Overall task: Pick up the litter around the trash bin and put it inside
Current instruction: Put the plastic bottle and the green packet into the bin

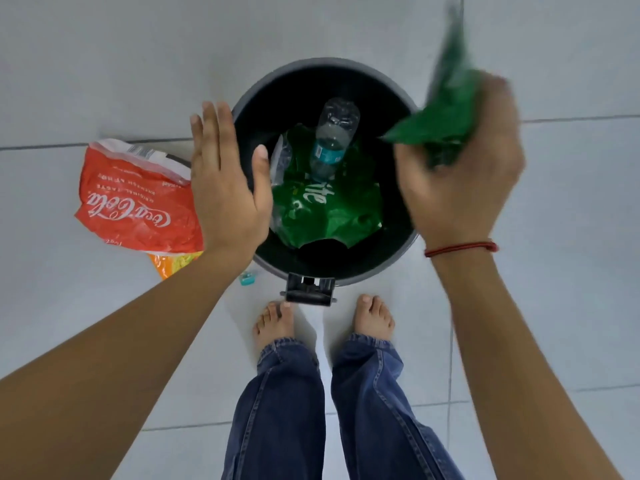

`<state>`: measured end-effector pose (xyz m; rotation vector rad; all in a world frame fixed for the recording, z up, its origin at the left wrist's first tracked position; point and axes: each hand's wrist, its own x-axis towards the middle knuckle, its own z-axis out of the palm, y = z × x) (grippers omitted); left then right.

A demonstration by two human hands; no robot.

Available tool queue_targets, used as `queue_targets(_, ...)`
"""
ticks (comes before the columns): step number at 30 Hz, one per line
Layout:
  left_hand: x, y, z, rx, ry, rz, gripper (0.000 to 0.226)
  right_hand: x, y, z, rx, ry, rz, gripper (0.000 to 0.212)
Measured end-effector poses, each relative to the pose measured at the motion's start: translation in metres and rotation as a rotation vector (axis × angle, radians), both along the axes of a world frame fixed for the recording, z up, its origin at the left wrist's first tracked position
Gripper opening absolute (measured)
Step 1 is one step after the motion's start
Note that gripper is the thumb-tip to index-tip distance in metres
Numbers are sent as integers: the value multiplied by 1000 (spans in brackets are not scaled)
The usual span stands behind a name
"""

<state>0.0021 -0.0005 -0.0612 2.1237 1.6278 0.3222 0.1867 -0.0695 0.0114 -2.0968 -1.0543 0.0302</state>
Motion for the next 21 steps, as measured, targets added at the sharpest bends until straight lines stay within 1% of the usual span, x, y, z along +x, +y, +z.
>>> queue_targets(3, -2, 0, 0, -31, -47, -6, 59, -35, 10, -7, -305, -2, 156, 37)
queue_targets(5, -2, 1, 0, -27, -46, -22, 58, -51, 16, -24, -435, -43, 222, 38)
queue_targets(7, -3, 2, 0, -25, -46, -25, 56, -63, 22, -45, -581, -63, 280, 45)
queue_targets(9, -4, 3, -1, -38, -62, -10, 54, -69, 22, -68, -767, -72, 341, 57)
queue_targets(11, -3, 3, -1, -45, -80, 5, 53, -69, 17, -86, -927, -39, 380, 69)
queue_targets(13, -3, 2, 1, -39, -77, 11, 52, -68, 11, -100, -1084, 47, 417, 75)
queue_targets(15, -2, 2, 0, -31, -54, 7, 53, -67, 5, -112, -1249, 104, 490, 72)
queue_targets(16, -2, 2, 0, -29, -33, 3, 54, -66, 1, -117, -1319, 102, 527, 70)
queue_targets(18, -2, 1, -1, -29, 11, -3, 56, -63, -2, -120, -1380, 76, 554, 68)
queue_targets(21, -2, 1, -1, -22, 42, -9, 57, -63, 3, -108, -1309, 50, 525, 72)
